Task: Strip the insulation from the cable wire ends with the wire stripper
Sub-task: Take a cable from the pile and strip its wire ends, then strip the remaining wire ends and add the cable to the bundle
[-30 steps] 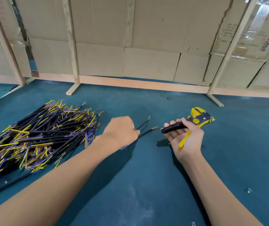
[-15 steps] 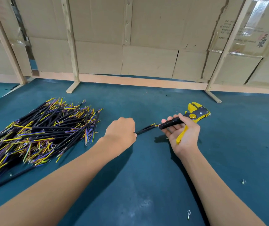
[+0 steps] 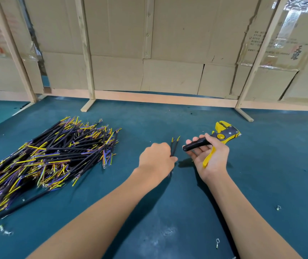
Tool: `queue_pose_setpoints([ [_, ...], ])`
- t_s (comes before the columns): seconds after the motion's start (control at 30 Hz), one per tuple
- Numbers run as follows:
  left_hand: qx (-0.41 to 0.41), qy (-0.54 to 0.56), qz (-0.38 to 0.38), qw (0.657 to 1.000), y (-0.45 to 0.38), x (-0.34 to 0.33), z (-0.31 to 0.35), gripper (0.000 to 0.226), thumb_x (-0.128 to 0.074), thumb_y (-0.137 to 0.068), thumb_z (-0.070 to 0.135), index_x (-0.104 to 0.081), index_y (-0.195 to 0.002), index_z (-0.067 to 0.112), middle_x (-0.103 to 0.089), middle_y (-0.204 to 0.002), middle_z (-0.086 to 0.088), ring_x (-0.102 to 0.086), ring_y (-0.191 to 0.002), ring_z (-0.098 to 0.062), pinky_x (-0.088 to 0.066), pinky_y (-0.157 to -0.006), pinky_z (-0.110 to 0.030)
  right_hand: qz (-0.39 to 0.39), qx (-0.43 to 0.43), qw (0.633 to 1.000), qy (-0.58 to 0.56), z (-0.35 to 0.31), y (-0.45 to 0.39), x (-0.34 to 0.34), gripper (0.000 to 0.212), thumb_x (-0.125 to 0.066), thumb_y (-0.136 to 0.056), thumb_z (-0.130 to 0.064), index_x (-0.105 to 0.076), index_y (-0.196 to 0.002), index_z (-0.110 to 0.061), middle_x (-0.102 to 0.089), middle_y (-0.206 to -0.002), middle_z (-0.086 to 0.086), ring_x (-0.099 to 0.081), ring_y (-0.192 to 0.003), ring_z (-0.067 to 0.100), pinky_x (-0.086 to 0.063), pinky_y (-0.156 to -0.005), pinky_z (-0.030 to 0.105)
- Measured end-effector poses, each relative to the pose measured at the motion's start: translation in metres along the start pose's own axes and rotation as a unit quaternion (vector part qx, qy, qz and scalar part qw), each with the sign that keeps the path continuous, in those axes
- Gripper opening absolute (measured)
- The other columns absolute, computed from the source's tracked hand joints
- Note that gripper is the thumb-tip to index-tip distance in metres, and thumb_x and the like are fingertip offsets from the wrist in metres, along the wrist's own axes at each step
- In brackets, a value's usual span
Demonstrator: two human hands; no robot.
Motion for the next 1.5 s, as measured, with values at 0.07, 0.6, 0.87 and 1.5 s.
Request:
queue_pose_setpoints([
  [0.07, -0.01, -0.04, 0.042, 0.998, 0.009, 0.001, 0.002, 0.042, -0.046, -0.095, 0.061, -0.067, -0.091, 0.024, -0.063, -0.084, 0.001, -0.059, -0.083, -0.027, -0.04, -0.062, -0.031, -0.008, 0.002, 1.0, 0.002, 0.0, 0.002, 0.0, 0.015, -0.055, -0.097, -0.019, -0.059, -0.088, -0.008, -0.068, -0.077, 0.01, -0.072, -0.079, 0.035, -0.058, -0.074, 0.043],
  [0.6, 0.096, -0.211, 0.061, 0.971, 0.032, 0.096, -0.137, 0.026, -0.056, -0.098, 0.04, -0.063, -0.108, 0.017, -0.062, -0.12, -0.013, -0.051, -0.117, -0.036, -0.047, -0.097, -0.044, 0.013, -0.013, 0.999, -0.031, 0.007, 0.001, 0.005, 0.013, -0.057, -0.097, -0.015, -0.059, -0.09, -0.005, -0.069, -0.074, 0.012, -0.072, -0.075, 0.034, -0.059, -0.078, 0.045],
  [0.87, 0.01, -0.23, 0.119, 0.966, 0.028, 0.111, -0.116, 0.013, -0.054, -0.094, 0.02, -0.059, -0.104, 0.013, -0.059, -0.108, -0.012, -0.061, -0.1, -0.039, -0.05, -0.083, -0.044, 0.029, -0.009, 0.999, -0.041, 0.007, 0.0, 0.007, 0.012, -0.058, -0.096, -0.015, -0.059, -0.091, -0.004, -0.07, -0.074, 0.013, -0.073, -0.074, 0.035, -0.061, -0.068, 0.04],
  [1.5, -0.045, -0.223, 0.125, 0.966, 0.022, 0.108, -0.09, 0.048, -0.057, -0.085, 0.0, -0.053, -0.132, 0.012, -0.042, -0.122, -0.015, -0.044, -0.108, -0.039, -0.048, -0.092, -0.048, 0.008, -0.013, 0.999, -0.03, 0.011, -0.005, 0.006, 0.012, -0.061, -0.093, -0.015, -0.06, -0.092, -0.003, -0.069, -0.078, 0.014, -0.072, -0.077, 0.037, -0.061, -0.07, 0.043],
])
Point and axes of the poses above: each hand's wrist, its own y-axis away from the middle knuckle, its own x-axis out of the back of the hand, z = x × y, the point moved 6 cm from there along -y, towards the middle knuckle
